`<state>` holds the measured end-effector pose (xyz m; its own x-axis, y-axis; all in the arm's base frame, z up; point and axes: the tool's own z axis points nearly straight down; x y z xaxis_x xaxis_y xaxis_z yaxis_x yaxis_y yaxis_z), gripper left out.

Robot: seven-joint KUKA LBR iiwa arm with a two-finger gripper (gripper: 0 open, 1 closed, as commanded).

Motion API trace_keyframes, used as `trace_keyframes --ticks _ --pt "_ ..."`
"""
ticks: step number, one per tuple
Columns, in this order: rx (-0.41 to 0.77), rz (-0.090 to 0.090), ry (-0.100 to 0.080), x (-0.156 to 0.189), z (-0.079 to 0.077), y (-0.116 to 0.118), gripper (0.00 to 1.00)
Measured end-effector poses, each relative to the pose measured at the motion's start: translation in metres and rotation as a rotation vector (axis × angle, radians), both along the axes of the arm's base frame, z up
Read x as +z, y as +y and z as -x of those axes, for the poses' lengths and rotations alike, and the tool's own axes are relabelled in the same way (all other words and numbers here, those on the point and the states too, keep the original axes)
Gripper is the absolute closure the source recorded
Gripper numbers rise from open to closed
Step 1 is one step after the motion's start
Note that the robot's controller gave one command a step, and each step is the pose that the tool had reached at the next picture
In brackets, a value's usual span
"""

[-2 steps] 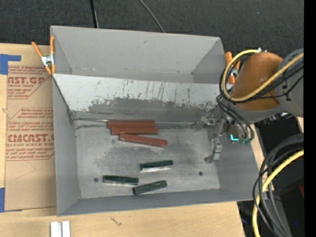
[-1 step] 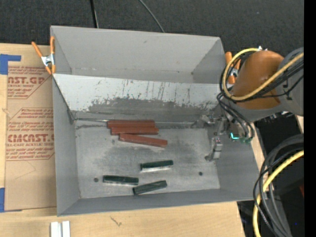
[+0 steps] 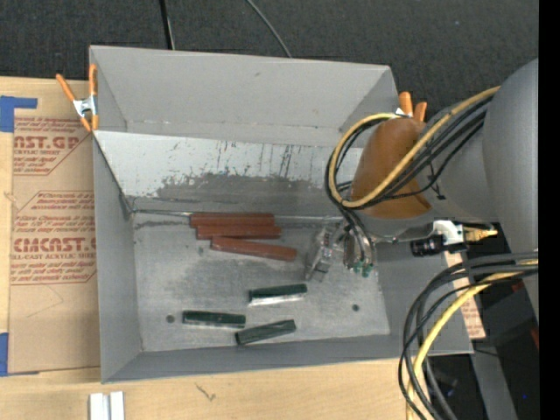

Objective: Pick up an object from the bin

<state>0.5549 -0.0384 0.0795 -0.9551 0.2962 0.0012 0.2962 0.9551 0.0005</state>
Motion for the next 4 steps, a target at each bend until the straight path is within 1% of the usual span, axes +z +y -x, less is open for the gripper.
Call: trace_keyframes --ticks 1,2,3,4 --pt "0.000 0.001 0.000 0.000 0.000 -0.001 0.00" --pt "0.000 0.001 0.000 0.000 0.000 -0.001 0.00" --pt "0.351 0.002 -0.003 -0.008 0.037 0.066 1.00" --pt "0.352 0.001 -0.004 -0.009 0.037 0.066 0.00"
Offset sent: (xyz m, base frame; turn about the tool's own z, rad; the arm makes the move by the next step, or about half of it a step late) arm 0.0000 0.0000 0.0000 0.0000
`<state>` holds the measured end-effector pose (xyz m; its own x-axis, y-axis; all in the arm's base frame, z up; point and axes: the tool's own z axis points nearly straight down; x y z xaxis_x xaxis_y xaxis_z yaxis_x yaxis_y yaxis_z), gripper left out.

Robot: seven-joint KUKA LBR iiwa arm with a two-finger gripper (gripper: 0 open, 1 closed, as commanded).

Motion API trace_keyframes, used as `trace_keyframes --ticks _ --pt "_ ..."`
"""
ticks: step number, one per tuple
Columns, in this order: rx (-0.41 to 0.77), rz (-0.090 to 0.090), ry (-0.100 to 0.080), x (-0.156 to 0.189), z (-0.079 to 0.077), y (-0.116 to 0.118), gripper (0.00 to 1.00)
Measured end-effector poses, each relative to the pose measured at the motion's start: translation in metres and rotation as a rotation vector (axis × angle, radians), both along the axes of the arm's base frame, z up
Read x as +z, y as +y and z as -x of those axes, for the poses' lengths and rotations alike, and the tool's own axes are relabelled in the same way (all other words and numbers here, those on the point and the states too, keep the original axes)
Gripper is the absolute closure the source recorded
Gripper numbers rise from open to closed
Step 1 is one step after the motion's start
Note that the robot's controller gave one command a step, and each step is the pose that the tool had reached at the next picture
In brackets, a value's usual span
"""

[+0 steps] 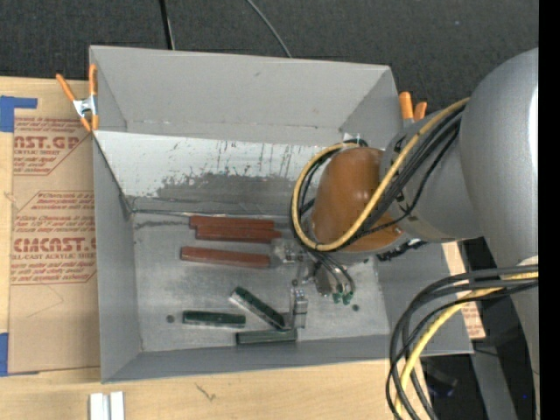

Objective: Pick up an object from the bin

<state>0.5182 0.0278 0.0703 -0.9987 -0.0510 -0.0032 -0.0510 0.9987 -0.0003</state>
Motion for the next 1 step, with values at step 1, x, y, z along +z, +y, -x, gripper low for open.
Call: trace_keyframes --ticks 1 --pt "0.000 0.000 0.000 0.0000 0.0000 0.0000 0.00"
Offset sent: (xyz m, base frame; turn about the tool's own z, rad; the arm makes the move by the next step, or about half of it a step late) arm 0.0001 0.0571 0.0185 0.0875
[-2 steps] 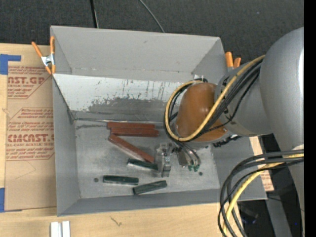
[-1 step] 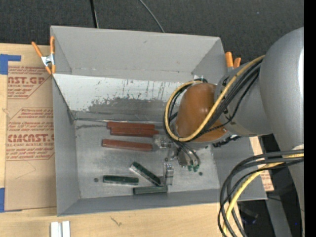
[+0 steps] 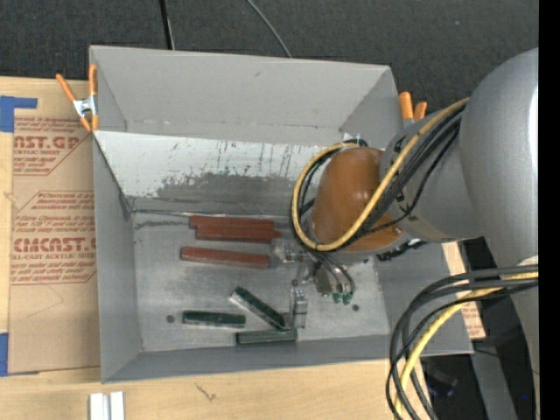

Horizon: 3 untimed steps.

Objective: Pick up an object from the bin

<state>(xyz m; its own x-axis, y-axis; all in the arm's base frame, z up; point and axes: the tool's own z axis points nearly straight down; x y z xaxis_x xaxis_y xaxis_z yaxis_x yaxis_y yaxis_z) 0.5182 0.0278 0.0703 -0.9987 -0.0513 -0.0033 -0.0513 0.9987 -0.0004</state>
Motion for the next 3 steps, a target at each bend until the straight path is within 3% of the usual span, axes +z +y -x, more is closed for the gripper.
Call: trace_keyframes --ticks 1,2,3 --pt "-0.055 0.000 0.002 0.010 0.000 0.030 0.00" --pt "0.016 0.000 0.002 0.008 0.020 0.062 0.00" --pt "-0.406 0.000 0.007 0.002 0.023 0.079 1.00"
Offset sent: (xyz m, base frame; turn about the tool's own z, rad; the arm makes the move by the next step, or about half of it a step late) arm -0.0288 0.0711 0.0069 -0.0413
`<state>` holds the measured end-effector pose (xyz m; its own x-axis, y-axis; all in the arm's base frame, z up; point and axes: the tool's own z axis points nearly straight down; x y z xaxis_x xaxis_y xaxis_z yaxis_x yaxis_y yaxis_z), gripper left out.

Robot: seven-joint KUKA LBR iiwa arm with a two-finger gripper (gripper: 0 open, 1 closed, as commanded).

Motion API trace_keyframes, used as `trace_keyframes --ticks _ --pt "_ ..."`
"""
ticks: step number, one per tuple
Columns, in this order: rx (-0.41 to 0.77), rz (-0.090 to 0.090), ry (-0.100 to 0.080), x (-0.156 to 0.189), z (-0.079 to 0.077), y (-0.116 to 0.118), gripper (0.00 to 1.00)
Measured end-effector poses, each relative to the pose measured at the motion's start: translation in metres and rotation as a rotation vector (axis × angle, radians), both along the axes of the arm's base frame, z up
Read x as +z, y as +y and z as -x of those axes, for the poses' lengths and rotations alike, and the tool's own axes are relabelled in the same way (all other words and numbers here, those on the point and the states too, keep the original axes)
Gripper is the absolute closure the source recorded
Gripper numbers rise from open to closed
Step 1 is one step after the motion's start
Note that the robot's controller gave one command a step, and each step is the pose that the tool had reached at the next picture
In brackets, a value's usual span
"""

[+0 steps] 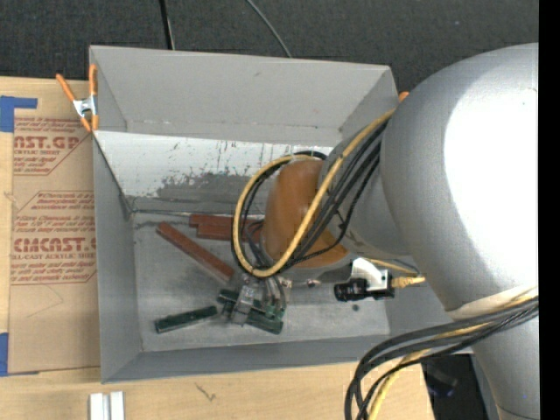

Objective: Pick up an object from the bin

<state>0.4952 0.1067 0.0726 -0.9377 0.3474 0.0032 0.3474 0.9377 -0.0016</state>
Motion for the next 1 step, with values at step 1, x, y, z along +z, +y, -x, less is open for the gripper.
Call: trace_keyframes --ticks 1 --pt "0.000 0.000 0.000 0.0001 -0.0001 0.0000 1.00"
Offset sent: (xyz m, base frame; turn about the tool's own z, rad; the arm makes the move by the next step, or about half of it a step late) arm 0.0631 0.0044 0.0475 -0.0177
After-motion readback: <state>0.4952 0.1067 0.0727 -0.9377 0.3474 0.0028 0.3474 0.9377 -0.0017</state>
